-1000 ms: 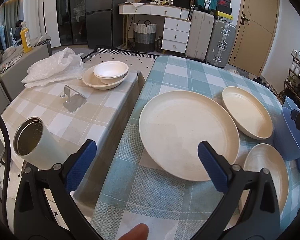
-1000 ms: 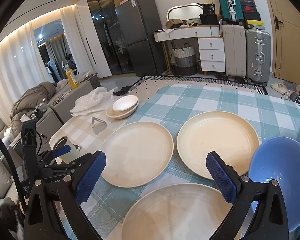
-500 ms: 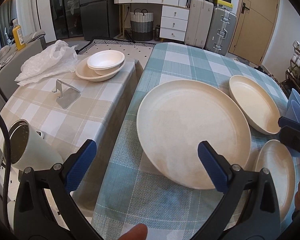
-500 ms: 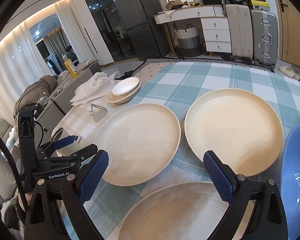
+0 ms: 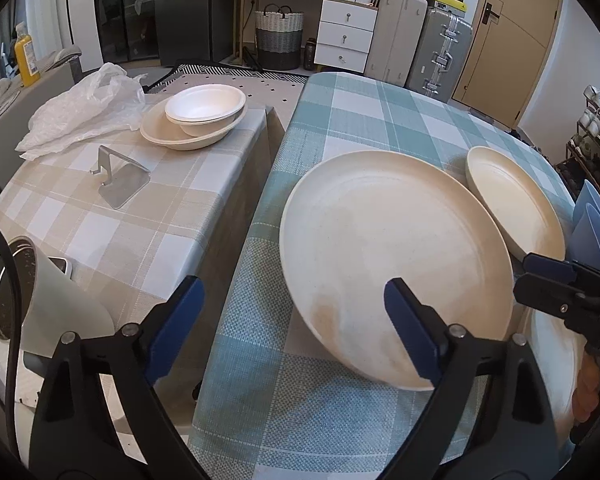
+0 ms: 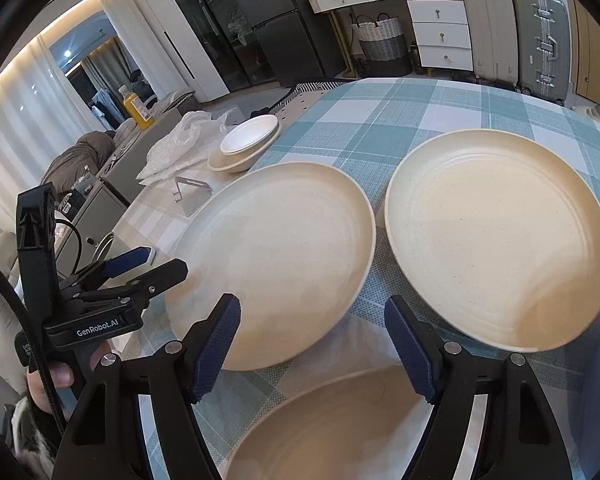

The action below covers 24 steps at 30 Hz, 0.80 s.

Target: Organize plates and bowls

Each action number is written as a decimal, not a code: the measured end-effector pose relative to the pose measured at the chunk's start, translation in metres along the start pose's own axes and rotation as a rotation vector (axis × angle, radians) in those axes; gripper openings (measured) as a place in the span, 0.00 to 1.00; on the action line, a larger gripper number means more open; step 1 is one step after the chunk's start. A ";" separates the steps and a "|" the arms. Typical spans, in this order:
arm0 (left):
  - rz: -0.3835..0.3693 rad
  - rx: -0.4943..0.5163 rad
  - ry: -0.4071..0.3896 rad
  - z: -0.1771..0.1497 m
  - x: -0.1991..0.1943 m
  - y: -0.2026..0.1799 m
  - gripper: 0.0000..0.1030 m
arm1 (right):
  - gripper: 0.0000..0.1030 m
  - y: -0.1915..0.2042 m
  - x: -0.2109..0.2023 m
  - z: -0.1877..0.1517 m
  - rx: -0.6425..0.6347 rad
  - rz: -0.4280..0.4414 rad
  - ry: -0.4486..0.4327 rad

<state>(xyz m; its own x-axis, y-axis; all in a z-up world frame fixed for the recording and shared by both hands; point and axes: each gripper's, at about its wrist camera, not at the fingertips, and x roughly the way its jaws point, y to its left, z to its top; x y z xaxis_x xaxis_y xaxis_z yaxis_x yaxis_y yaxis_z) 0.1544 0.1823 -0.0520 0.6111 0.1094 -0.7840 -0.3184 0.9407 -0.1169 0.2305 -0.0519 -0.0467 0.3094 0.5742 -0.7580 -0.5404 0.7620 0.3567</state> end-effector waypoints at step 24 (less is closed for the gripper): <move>0.007 0.016 0.073 0.005 0.032 -0.006 0.60 | 0.58 0.000 0.018 0.008 0.014 -0.008 0.034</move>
<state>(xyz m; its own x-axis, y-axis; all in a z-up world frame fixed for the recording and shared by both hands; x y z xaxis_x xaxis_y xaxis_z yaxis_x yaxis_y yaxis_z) 0.1791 0.1820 -0.0730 0.5543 0.0929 -0.8271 -0.3109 0.9449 -0.1021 0.2422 -0.0393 -0.0565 0.2865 0.5575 -0.7792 -0.5272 0.7708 0.3576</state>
